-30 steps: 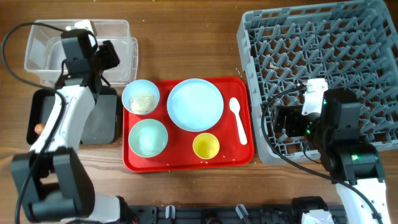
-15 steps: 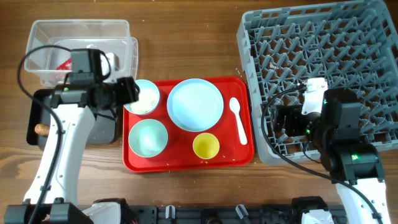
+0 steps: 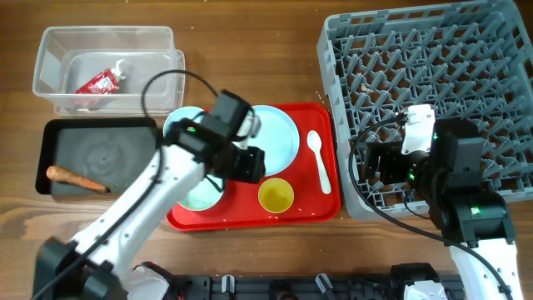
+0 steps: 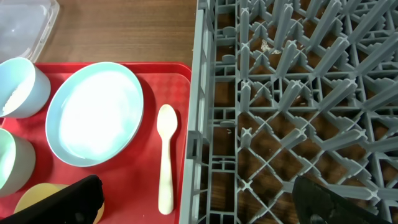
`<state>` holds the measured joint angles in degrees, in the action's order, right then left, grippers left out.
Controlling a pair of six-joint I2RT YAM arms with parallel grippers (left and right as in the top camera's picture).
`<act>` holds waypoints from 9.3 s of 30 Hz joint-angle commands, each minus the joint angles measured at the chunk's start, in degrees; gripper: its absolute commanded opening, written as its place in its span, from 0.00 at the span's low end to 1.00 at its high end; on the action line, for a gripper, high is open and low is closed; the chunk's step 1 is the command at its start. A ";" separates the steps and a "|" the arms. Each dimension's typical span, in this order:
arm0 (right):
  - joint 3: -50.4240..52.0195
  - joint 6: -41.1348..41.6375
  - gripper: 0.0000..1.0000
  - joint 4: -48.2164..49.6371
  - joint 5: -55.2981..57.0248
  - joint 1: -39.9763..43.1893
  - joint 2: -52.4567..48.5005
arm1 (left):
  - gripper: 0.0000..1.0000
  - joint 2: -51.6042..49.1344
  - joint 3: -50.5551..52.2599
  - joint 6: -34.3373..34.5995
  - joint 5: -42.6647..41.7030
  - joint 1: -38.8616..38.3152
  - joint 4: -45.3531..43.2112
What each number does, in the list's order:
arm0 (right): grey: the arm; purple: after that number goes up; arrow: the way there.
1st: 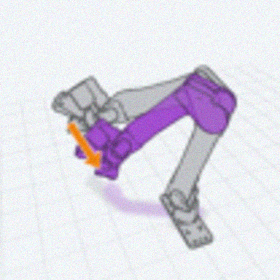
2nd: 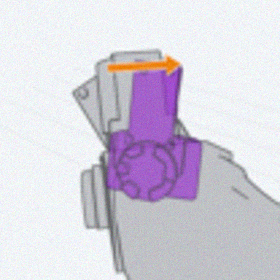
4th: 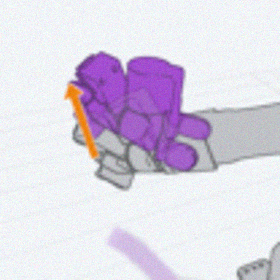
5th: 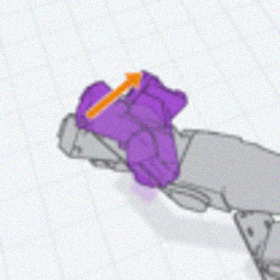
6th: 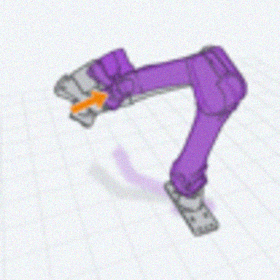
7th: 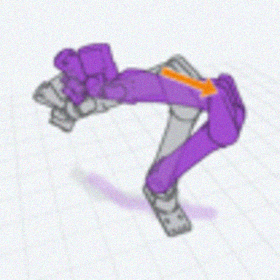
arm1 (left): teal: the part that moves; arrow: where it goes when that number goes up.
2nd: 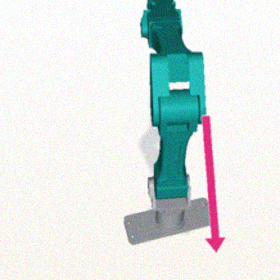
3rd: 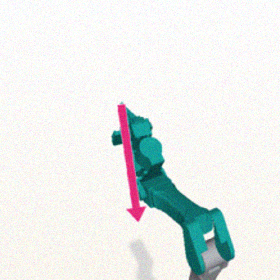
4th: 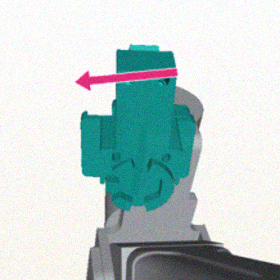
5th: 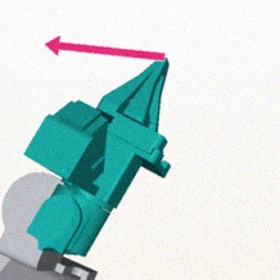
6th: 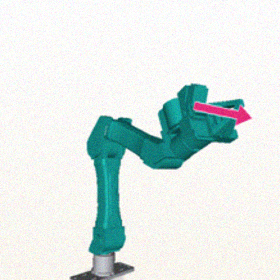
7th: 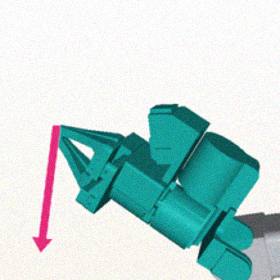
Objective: Sort waste into correct bins and load items into the dishwasher rack
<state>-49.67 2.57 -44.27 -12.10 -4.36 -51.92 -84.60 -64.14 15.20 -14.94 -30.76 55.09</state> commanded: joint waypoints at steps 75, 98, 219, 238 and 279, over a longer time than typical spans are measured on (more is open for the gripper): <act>-1.27 -6.86 0.70 41.81 -69.00 -0.31 -22.51 | 0.04 -8.96 -3.43 9.33 -61.46 11.58 -37.79; -7.21 2.97 0.45 20.17 -24.28 2.47 -18.29 | 0.38 0.68 -3.43 1.44 -16.94 26.38 -14.25; -19.78 -0.76 0.22 -12.68 13.57 -9.07 -40.15 | 0.48 8.85 -3.37 -3.43 5.86 29.92 0.09; -34.58 7.15 0.57 -5.75 5.68 -20.59 -44.68 | 0.60 8.85 -3.37 -3.43 5.86 29.92 0.09; -38.42 -11.63 0.04 14.80 51.49 2.60 -33.75 | 0.61 8.85 -3.37 -3.39 5.84 29.92 0.26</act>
<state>-88.12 -2.24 -33.67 28.38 -6.42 -83.64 -76.42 -67.11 12.67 -9.63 -1.10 55.31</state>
